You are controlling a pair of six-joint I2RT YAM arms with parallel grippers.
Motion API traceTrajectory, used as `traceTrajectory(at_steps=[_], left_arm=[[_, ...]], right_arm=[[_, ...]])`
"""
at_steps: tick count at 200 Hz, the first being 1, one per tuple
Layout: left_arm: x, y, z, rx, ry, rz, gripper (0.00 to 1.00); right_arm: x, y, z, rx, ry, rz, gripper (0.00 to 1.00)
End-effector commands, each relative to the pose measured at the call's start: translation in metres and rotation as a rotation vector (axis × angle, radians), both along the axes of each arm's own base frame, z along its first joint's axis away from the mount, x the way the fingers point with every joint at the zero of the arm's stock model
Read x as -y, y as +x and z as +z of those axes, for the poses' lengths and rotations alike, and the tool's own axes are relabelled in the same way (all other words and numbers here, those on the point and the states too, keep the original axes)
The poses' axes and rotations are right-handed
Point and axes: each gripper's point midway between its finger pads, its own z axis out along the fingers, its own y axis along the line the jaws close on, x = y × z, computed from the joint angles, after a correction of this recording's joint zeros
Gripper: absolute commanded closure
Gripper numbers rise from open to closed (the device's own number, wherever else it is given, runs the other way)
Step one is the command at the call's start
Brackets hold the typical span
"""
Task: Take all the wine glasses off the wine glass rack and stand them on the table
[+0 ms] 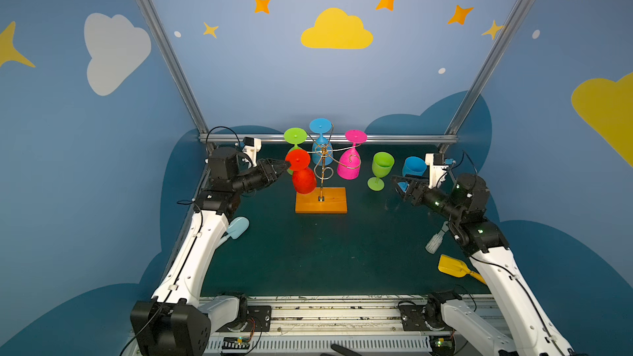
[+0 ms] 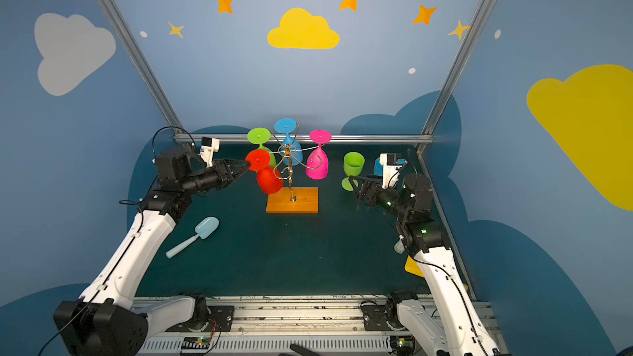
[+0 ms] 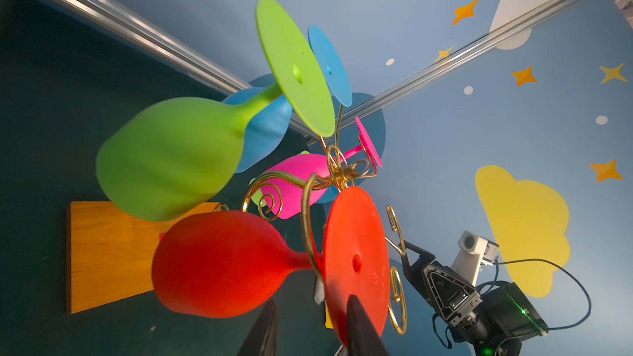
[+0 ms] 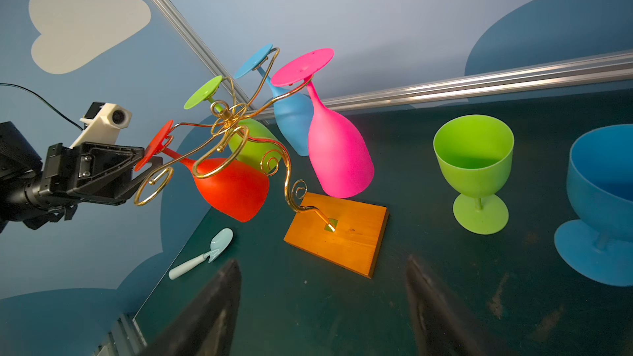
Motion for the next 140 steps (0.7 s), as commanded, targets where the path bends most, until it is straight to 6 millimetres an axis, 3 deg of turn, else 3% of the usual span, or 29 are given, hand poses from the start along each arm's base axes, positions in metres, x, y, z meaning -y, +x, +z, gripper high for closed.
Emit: traceTrajectory(at_steps=[1,140], left_arm=[[-0.005,-0.002,0.014,0.037,0.012,0.017,0.69],[-0.005,0.0,0.026,0.04,-0.072,-0.002,0.95]], right_arm=[[0.0,-0.003,0.0,0.015,-0.008,-0.001,0.25],[0.001,-0.001,-0.003,0.009,-0.008,-0.009,0.25]])
